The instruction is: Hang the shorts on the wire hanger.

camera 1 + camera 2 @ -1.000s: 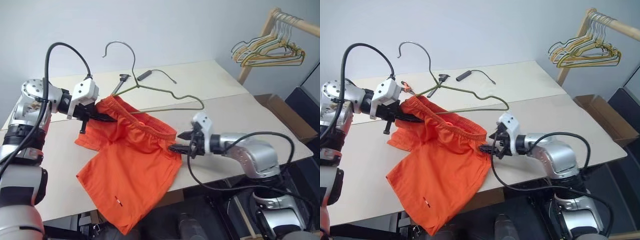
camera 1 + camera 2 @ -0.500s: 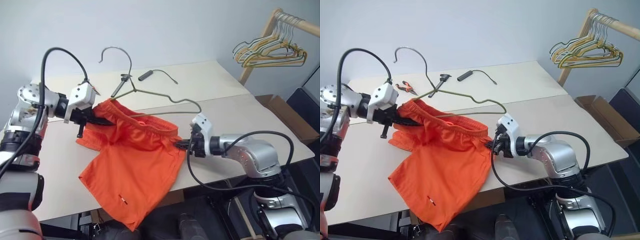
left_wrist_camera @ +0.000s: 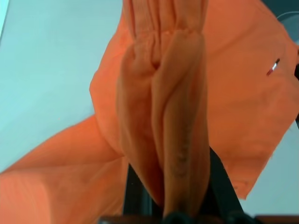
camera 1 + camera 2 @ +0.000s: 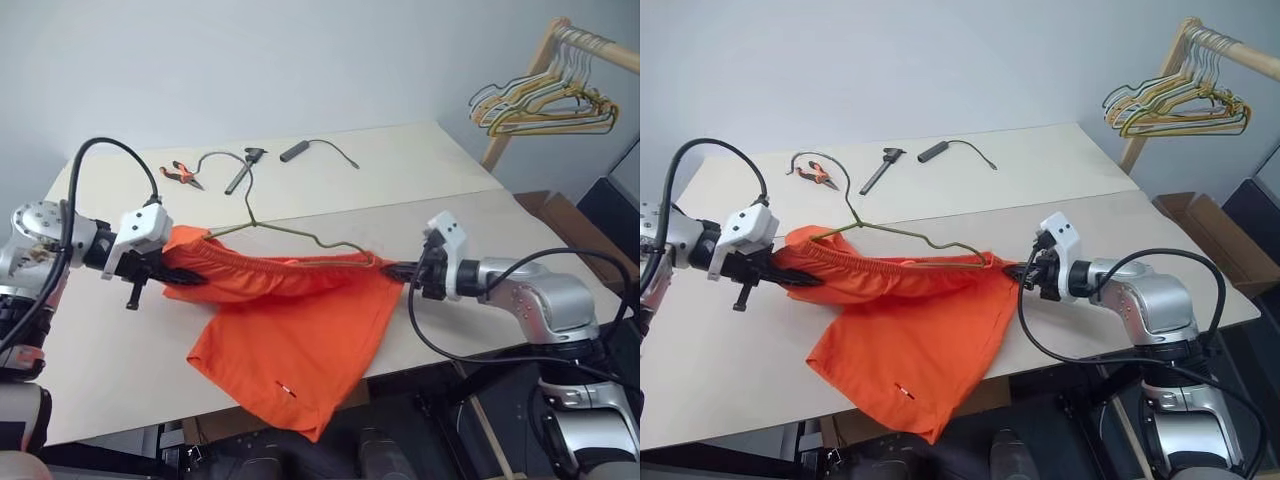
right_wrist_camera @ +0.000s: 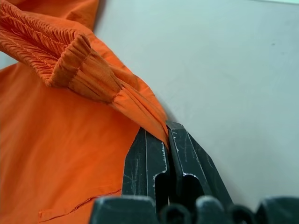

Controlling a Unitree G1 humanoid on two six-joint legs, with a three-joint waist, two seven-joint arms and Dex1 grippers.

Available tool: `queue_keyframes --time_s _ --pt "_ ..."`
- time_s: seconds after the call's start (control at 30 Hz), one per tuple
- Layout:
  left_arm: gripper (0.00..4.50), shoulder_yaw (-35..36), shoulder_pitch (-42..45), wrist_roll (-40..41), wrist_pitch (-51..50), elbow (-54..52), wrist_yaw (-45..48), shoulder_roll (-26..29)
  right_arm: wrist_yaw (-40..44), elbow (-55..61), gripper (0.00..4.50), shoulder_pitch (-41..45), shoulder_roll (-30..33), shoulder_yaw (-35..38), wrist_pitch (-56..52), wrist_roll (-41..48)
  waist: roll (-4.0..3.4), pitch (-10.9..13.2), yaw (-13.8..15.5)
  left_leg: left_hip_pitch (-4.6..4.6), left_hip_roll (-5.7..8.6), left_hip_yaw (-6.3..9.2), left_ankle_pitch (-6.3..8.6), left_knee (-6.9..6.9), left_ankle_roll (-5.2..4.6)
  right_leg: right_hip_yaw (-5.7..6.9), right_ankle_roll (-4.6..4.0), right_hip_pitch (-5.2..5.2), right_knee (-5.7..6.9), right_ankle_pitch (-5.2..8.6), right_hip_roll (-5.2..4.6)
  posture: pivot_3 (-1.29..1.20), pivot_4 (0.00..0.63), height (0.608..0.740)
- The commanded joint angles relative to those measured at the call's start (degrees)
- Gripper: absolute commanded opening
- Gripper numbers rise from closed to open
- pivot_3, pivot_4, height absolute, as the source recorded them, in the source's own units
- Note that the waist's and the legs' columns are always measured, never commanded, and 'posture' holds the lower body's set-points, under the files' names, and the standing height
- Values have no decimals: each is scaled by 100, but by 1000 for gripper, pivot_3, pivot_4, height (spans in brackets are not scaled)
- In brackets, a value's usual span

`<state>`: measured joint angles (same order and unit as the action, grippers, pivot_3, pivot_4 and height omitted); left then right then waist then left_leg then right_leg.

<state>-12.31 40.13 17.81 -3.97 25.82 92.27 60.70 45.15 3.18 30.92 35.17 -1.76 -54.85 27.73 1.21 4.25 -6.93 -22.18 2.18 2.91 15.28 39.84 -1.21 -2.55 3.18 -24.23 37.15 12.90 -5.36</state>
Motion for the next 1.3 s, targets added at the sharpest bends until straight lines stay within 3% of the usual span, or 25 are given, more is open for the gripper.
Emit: queue_keyframes --time_s 0.03,0.23,0.4,0.67,0.93,1.3 --pt "0 240 22 -363 144 262 -50 247 -97 -216 41 6 353 457 190 -136 0 0 0 -1 0 0 0 0 0 0 0 0 0 0 0 -101 31 740" --pt "0 467 139 -459 249 568 -607 -107 -64 -196 41 -30 424 479 263 -56 0 0 6 1 1 -1 0 0 0 -1 0 2 0 0 -2 -102 31 740" --pt "0 801 107 -5 27 478 -355 -305 -39 -94 41 -128 456 453 284 -4 0 0 2 -5 0 0 0 0 -1 1 0 -3 0 0 -2 -106 32 740" --pt "0 456 -146 -762 961 574 3 -33 2 -66 41 -57 538 541 233 88 0 0 -10 2 -1 -2 1 -2 -1 -1 -1 1 0 0 -1 -108 30 740" --pt "0 339 87 -1340 977 875 -807 -294 159 143 41 62 669 537 264 332 0 0 22 -2 0 0 1 -1 -1 2 0 1 -2 0 -4 -114 28 740" --pt "0 658 -1 -676 434 663 -440 -508 224 269 41 -31 753 384 300 412 0 -1 -35 0 -1 -3 2 -1 -3 -3 0 -1 -1 -1 -2 -121 26 740"
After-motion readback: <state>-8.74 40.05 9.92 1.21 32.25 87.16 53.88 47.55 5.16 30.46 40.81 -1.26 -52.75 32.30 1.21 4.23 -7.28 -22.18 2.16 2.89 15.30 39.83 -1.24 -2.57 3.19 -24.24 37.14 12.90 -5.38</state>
